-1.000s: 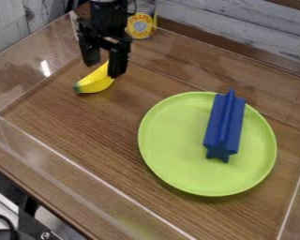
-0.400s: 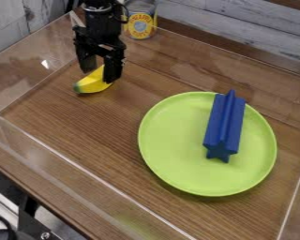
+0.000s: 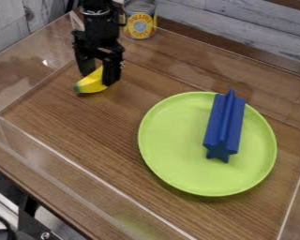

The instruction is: Put the banana in the green plate

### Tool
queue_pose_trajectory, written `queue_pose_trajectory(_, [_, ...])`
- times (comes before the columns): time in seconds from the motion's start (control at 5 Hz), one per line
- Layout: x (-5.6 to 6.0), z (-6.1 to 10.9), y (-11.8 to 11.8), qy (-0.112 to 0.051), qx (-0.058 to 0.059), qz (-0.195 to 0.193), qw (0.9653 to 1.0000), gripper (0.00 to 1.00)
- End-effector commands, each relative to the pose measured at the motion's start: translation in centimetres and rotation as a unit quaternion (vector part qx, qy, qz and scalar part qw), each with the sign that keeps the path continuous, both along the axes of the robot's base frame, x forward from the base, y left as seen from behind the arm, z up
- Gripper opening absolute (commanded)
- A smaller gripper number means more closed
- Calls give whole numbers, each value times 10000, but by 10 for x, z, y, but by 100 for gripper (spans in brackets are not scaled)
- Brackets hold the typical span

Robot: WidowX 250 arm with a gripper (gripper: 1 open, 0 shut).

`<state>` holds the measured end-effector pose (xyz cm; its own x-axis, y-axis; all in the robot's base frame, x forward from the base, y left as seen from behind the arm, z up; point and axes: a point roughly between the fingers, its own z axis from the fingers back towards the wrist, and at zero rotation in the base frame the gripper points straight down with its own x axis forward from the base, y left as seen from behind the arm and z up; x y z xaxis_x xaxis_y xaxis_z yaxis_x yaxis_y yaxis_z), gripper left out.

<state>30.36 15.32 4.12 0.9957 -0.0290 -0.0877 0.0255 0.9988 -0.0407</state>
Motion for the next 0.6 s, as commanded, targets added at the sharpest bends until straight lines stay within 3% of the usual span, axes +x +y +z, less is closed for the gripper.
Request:
queue_pose_trajectory(0.0, [9,15,9,-280,107,56,9995,100])
queue_pose_trajectory(0.4, [8,15,8,-282,32,79,9996,100])
